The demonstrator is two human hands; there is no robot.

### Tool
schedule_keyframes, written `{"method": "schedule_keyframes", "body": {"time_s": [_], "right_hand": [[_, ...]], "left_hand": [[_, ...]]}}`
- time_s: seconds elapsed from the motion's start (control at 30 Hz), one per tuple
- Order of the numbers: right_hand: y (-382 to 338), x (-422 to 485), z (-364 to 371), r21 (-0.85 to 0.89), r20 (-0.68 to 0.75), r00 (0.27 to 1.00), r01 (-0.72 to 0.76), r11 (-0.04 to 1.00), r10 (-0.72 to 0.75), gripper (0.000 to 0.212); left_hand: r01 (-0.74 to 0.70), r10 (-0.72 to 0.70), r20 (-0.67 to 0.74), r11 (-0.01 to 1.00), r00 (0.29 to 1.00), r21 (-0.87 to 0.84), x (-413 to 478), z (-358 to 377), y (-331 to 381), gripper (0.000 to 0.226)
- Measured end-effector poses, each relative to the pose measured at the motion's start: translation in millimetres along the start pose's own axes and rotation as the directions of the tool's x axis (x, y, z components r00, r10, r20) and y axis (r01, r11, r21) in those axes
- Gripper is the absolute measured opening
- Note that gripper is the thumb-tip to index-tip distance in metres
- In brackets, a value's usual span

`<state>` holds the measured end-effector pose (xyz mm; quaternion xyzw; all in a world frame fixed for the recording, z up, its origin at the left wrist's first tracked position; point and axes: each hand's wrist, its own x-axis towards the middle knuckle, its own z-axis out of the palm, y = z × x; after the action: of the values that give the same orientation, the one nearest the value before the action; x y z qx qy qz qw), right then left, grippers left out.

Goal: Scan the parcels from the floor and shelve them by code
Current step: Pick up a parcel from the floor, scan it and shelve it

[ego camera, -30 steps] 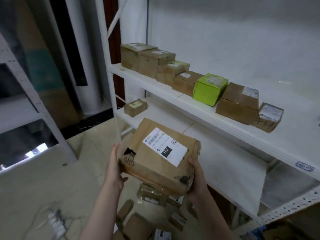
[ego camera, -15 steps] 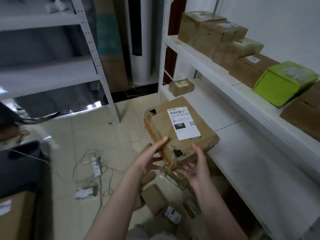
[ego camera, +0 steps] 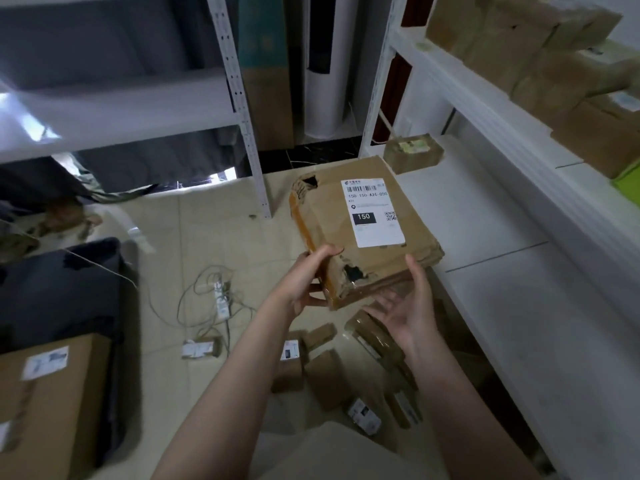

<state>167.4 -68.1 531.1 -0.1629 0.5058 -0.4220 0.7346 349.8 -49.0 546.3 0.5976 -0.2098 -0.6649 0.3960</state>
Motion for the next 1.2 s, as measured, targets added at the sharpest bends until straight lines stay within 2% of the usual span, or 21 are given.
{"method": "schedule_keyframes", "body": {"time_s": [0.1,0.13,0.17,0.27,0.3,0.4,0.47,0.53,0.67,0.9,1.03,1.1,1.2], "right_hand": [[-5,32,40,0.027,0.007,1.0,0.016,1.0,-0.017,0.091],[-5,44,55,0.013,0.001,1.0,0.016,1.0,-0.016,0.091],[-6,55,72,-0.007,0.001,1.0,0.014,1.0,-0.014,0.088],[-3,89,117,-0.019,0.008,1.0,0.009,1.0,-0.009,0.059],[-1,99,129,-0.002,0.011,1.0,0.0,1.0,0.0,0.057],[4,120,158,0.047,0.064,0.997,0.032,0.998,-0.035,0.093],[8,130,171,0.079,0.056,0.996,0.069,0.994,-0.073,0.096],[7,139,180,0.126,0.01,0.995,0.094,0.988,-0.096,0.084],[-4,158,191,0.156,-0.063,0.989,0.145,0.977,-0.137,0.075],[-19,210,209,0.203,-0.092,0.982,0.178,0.963,-0.162,0.049],[-40,258,213,0.188,-0.057,0.983,0.182,0.965,-0.175,0.022],[-55,286,211,0.158,-0.069,0.98,0.194,0.968,-0.185,0.025],[-86,326,201,0.159,-0.147,0.968,0.228,0.961,-0.205,0.05]], "left_hand": [[-0.021,0.021,0.0,1.0,1.0,0.012,23,-49,25,0.054],[-0.025,0.025,-0.007,1.0,1.0,0.009,30,-67,36,0.043],[-0.032,0.033,-0.019,0.999,0.999,0.016,37,-84,48,0.041],[-0.061,0.064,-0.052,0.997,0.997,0.041,54,-128,82,0.066],[-0.069,0.072,-0.057,0.996,0.996,0.049,59,-140,92,0.073],[-0.101,0.103,-0.048,0.993,0.993,0.055,72,-167,116,0.088],[-0.108,0.11,-0.038,0.993,0.993,0.053,83,-178,128,0.088],[-0.097,0.098,-0.026,0.994,0.995,0.042,95,-182,137,0.085],[-0.096,0.096,0.012,0.993,0.995,0.063,118,-181,155,0.077],[-0.095,0.092,0.029,0.989,0.995,0.114,176,-186,197,0.094],[-0.108,0.103,0.041,0.985,0.994,0.135,222,-181,224,0.096],[-0.104,0.099,0.043,0.984,0.994,0.148,251,-171,238,0.098],[-0.061,0.052,0.059,0.984,0.997,0.169,304,-143,262,0.096]]}}
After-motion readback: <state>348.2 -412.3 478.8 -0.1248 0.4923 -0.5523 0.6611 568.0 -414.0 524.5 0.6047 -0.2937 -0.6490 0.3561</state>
